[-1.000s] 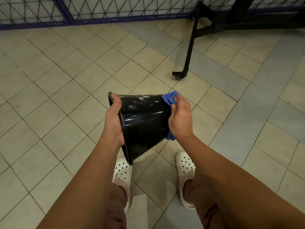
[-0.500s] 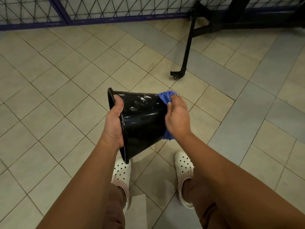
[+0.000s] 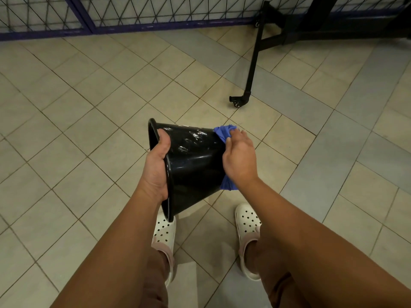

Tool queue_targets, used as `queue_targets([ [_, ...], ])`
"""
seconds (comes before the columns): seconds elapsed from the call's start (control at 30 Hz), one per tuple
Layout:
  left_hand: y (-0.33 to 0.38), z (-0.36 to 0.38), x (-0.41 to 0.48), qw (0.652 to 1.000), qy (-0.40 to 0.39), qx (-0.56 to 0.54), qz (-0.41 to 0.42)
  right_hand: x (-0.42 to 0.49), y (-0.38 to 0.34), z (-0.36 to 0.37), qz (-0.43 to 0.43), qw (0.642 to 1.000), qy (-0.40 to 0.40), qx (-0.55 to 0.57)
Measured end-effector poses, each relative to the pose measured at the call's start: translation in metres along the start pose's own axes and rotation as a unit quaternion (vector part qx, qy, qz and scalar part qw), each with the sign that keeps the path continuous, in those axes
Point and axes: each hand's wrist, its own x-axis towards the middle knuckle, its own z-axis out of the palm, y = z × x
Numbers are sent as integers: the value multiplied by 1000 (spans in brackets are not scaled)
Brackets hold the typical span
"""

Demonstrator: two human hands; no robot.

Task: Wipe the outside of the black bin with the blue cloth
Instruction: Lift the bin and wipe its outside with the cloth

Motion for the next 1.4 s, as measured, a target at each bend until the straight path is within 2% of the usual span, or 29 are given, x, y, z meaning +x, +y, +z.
queue_targets([
  [0.1, 1, -1, 2, 1000, 7, -19, 0, -15, -10, 10, -14, 1000, 10, 19],
  [0.3, 3, 1, -1, 1000, -17, -3, -16, -3, -8, 1, -106, 992, -62, 11],
  [0.4, 1, 3, -5, 1000, -19, 6, -11, 10, 4, -5, -49, 997, -62, -12],
  [0.53, 1, 2, -5, 1000, 3, -4, 2, 5, 6, -4, 23, 1000, -14, -11],
  [0.63, 4, -2, -3, 1000, 16, -18, 20, -6, 0, 7, 2, 999, 9, -37],
  [0.83, 4, -3, -2, 1000, -2, 0, -4, -1, -9, -1, -87, 995, -43, -7],
  [0.97, 4, -1, -5, 1000, -14, 16, -7, 17, 4, -11, -26, 998, -59, -22],
  [1.1, 3, -2, -3, 1000, -20, 4, -20, 6, 3, -3, -9, 1000, 21, -11],
  [1.17, 4, -5, -2, 1000, -8, -8, -17, -4, 0, 2, -32, 998, 47, 4],
  [1.4, 5, -8, 2, 998, -26, -42, -25, -20, -7, 11, -186, 973, 45, 129],
])
